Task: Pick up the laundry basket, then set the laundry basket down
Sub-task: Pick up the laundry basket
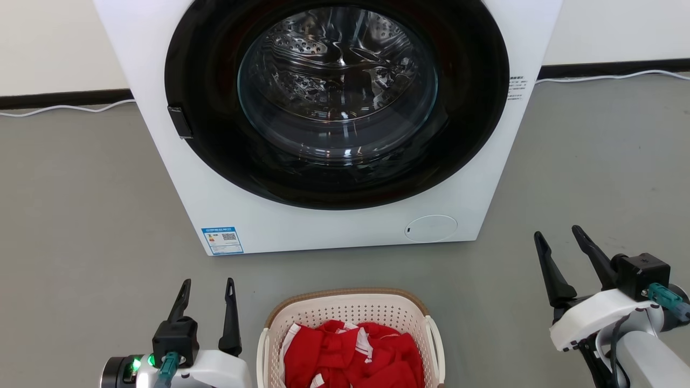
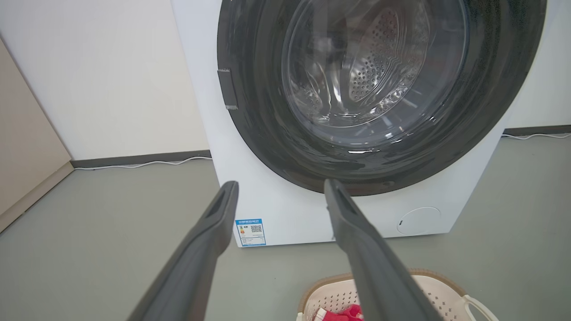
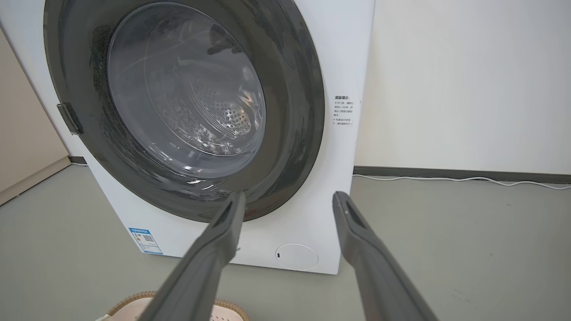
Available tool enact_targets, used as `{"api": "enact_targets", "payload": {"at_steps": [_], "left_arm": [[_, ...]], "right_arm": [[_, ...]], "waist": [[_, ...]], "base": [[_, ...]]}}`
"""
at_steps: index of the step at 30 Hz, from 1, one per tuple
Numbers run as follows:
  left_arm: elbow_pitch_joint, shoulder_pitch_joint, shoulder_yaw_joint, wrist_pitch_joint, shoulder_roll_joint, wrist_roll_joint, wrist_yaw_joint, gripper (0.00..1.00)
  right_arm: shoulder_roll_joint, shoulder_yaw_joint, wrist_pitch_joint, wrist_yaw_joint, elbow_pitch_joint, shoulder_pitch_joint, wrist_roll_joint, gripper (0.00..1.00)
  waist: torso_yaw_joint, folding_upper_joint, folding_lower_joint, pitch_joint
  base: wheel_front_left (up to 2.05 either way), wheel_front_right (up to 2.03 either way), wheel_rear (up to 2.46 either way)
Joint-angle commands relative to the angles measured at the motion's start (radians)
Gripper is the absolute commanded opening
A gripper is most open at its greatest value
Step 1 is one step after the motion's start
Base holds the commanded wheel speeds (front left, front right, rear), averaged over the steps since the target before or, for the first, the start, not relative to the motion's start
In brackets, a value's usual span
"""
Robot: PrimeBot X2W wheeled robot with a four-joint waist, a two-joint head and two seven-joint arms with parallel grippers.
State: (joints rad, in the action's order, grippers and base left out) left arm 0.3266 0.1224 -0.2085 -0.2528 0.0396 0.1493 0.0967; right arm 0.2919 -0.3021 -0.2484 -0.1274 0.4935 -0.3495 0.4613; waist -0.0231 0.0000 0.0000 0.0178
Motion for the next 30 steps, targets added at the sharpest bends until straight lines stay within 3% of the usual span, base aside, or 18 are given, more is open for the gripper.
{"api": "enact_targets", "payload": {"at_steps": [1, 18, 30], "left_arm": [[-0.027, 0.029, 0.033, -0.009, 0.011, 0.009, 0.01, 1.0], [-0.02, 0.032, 0.009, -0.009, 0.011, 0.019, 0.014, 1.0], [-0.029, 0.085, -0.086, -0.009, 0.011, 0.039, 0.077, 1.0]], "right_arm": [[0.009, -0.006, -0.013, -0.003, -0.016, -0.021, -0.005, 1.0], [0.017, -0.003, -0.013, -0.003, -0.016, -0.021, 0.004, 1.0], [0.067, -0.009, -0.013, -0.003, -0.071, -0.037, 0.05, 1.0]], "waist": [[0.0, 0.0, 0.0, 0.0], [0.0, 0.0, 0.0, 0.019], [0.006, 0.0, 0.0, 0.166]], "base": [[0.0, 0.0, 0.0], [0.0, 0.0, 0.0], [0.0, 0.0, 0.0]]}}
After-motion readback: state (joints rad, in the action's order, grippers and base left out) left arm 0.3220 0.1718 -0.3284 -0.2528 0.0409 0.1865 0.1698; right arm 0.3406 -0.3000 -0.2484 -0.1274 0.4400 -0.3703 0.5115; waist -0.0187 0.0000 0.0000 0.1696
